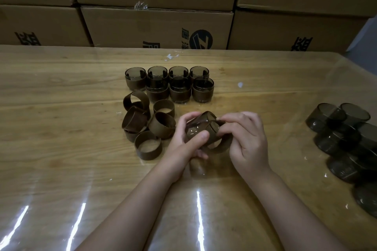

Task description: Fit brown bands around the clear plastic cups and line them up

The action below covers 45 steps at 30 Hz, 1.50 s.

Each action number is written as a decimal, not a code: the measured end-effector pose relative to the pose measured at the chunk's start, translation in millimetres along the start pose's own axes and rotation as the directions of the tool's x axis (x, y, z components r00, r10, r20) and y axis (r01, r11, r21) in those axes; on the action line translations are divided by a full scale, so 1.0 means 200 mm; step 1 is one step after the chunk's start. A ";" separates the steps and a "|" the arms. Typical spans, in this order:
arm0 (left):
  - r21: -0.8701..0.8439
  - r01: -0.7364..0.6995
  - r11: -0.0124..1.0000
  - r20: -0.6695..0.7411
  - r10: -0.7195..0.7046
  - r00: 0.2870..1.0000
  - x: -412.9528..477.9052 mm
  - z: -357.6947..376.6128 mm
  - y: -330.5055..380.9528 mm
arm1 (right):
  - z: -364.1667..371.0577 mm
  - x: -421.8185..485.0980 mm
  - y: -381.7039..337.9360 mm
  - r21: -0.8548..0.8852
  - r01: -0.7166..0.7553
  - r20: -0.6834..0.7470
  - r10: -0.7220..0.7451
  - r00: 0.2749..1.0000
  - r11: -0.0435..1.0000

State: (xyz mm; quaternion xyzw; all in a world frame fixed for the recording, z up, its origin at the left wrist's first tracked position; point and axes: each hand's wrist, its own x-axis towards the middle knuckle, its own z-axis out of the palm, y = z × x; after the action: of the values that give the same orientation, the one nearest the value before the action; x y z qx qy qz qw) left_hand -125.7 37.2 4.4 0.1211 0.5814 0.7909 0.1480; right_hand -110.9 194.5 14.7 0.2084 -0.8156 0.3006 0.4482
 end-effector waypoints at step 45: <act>0.086 -0.055 0.995 -0.142 0.067 0.988 -0.01 0.01 0.00 | 0.12 -0.05 -0.10 0.490 -0.805 0.559 0.588 0.584 0.334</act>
State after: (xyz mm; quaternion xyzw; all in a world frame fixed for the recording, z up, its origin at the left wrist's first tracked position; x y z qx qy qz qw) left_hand -123.7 38.5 5.8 0.0870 0.6186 0.7772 0.0761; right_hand -108.5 163.8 1.3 0.0279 -0.6955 0.7172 0.0350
